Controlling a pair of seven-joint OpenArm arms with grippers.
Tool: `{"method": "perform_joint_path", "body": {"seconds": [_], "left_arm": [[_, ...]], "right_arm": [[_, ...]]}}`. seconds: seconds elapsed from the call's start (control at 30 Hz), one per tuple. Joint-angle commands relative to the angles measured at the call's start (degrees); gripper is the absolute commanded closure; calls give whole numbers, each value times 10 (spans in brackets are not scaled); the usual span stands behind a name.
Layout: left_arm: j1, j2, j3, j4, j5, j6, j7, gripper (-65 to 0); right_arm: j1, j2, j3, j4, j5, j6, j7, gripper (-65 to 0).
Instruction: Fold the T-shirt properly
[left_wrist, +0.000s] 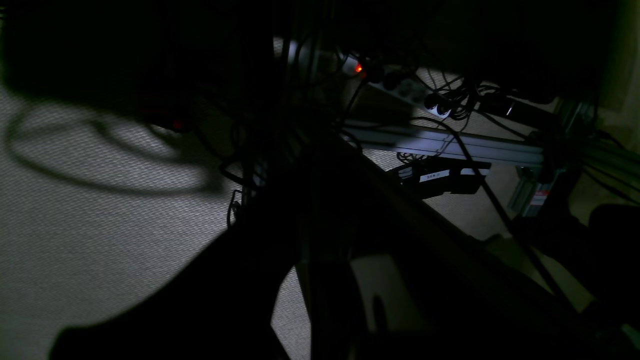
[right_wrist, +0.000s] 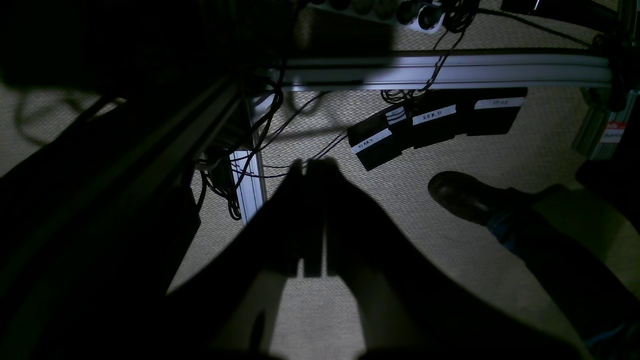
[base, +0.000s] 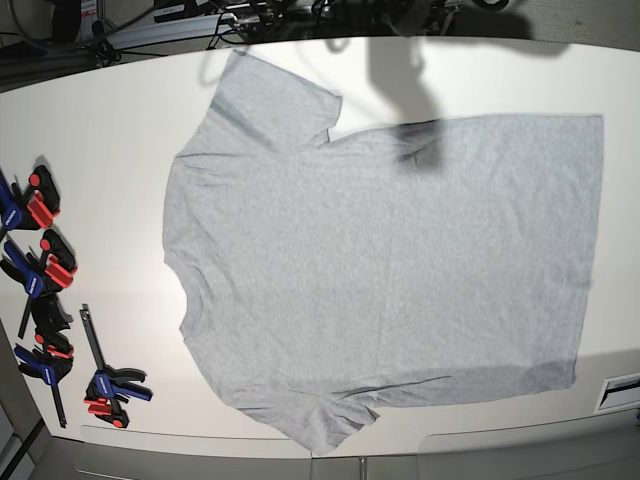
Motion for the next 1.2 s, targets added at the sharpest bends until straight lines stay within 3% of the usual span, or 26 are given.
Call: {"method": "perform_joint_path", "body": {"seconds": [0.0, 0.83, 1.17], "left_arm": [[0, 3, 1, 3, 2, -9, -6, 0], [0, 2, 1, 3, 2, -9, -6, 0], [73, -17, 1, 80, 2, -9, -18, 0]], "right_arm": [[3, -2, 2, 4, -1, -4, 5, 0], [2, -1, 2, 4, -1, -5, 15, 0], [-56, 13, 2, 69, -1, -75, 65, 0]]}}
